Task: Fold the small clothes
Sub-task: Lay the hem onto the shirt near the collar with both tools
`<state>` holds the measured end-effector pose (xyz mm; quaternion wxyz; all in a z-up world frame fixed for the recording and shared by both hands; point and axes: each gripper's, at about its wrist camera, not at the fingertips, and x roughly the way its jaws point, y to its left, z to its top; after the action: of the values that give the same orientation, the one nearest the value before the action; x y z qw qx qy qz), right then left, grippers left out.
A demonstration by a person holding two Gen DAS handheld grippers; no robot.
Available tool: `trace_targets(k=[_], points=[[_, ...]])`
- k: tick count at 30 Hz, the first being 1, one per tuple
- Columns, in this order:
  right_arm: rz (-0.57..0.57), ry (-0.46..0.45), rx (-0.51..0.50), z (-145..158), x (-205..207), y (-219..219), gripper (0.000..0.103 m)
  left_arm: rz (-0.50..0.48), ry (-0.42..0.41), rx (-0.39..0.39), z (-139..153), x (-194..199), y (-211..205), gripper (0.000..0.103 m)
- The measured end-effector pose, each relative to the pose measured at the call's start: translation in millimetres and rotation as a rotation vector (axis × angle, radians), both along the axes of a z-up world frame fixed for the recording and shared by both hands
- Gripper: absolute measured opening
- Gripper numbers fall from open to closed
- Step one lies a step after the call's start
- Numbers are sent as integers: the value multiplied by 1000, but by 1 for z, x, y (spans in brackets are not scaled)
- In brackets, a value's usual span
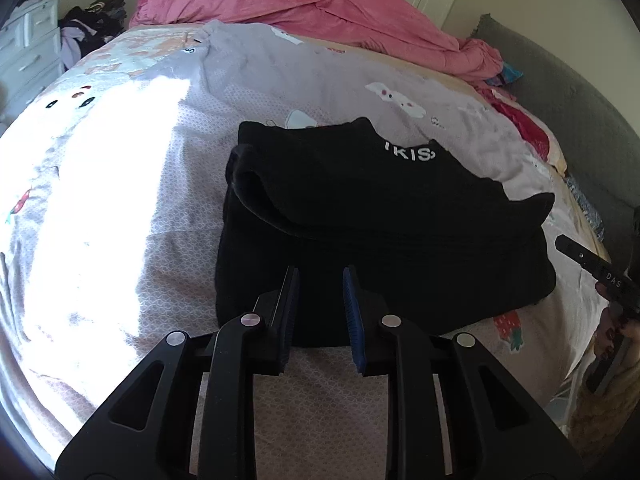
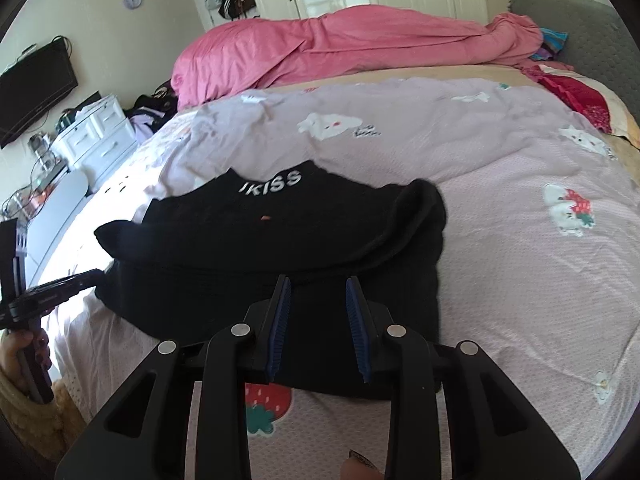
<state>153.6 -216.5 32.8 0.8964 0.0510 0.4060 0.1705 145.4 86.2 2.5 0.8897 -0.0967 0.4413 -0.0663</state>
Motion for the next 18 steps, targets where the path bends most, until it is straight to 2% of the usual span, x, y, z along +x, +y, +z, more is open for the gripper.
trace_targets(k=[4,8,12,18], points=[[37,36,-34,-15,3,15,28,-39,27,107,-14,14,-19,15],[57,44,-115,-30,9,29,28,-67,44,170,-24,25,-31,16],[58,58,-182,-45,21,35,28,-76,23,185,-19,35,-32,16],[57,33,-216,-51,43,41,28,-69,12,178,-13,60,-29,16]])
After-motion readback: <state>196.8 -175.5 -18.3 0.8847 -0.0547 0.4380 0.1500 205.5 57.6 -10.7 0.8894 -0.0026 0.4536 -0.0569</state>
